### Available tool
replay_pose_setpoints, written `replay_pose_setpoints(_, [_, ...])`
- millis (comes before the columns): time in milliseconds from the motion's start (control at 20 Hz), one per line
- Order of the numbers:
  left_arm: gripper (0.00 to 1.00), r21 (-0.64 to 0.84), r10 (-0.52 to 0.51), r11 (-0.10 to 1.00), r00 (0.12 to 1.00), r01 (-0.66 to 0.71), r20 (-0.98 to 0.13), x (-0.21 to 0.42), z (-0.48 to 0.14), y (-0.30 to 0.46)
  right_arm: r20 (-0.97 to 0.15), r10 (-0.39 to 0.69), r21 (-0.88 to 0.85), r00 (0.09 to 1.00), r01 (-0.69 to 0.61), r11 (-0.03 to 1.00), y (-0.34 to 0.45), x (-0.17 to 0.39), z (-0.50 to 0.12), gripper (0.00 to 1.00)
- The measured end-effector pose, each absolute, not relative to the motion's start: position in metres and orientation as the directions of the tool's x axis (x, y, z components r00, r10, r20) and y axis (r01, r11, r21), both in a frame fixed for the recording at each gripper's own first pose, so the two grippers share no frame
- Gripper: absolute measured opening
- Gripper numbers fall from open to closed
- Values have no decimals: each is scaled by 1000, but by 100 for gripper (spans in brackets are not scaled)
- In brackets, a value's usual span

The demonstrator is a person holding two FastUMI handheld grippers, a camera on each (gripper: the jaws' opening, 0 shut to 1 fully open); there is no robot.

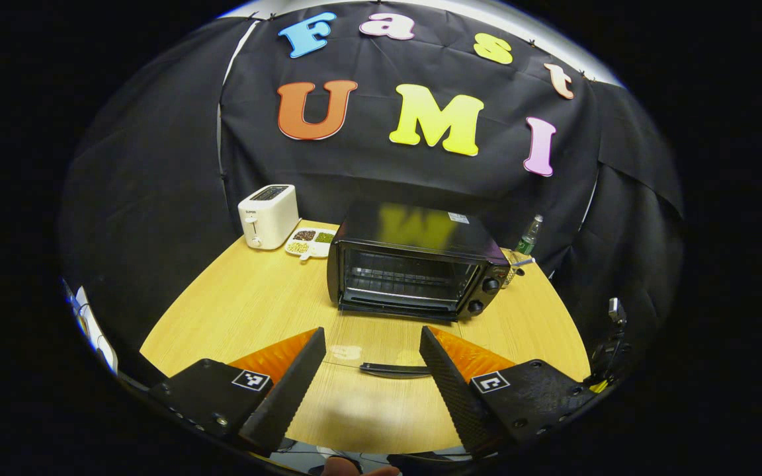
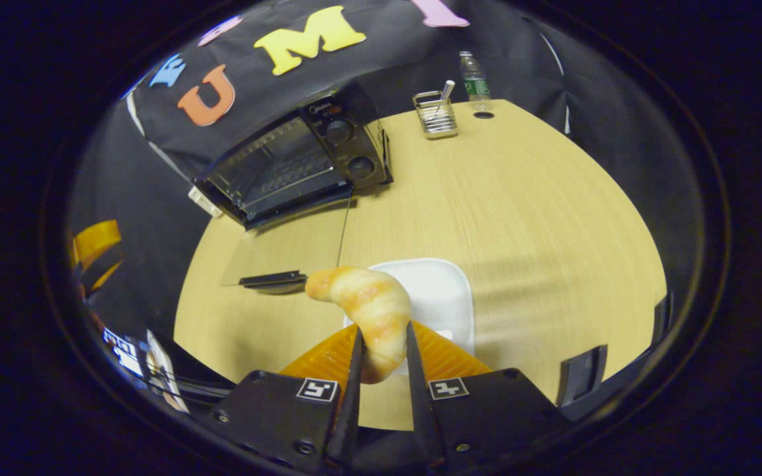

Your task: Open the electric oven with the left hand, put the food in, and close the electric oven.

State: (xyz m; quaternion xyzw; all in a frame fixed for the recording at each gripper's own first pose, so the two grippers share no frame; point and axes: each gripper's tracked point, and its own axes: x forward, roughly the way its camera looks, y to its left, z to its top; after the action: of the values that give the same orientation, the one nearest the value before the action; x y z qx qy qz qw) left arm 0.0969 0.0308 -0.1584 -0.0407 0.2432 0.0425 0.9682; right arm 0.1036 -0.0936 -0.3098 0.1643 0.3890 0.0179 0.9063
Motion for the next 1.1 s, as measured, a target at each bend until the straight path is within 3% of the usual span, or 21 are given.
replay_pose_setpoints(200, [95, -51, 29, 997, 884, -60, -467, 86, -151, 56, -640, 139, 386, 756, 160, 909, -56, 121, -289, 35])
replay_pose_setpoints(500, [95, -27, 35, 998, 875, -54, -483, 58, -147, 103, -580, 83, 438, 810, 224, 871, 3, 201, -279, 35])
replay_pose_setpoints(1100, [95, 47, 97, 995, 839, -86, -535, 25, -149, 163, -450, 42, 677, 892, 310, 668, 79, 345, -276, 35])
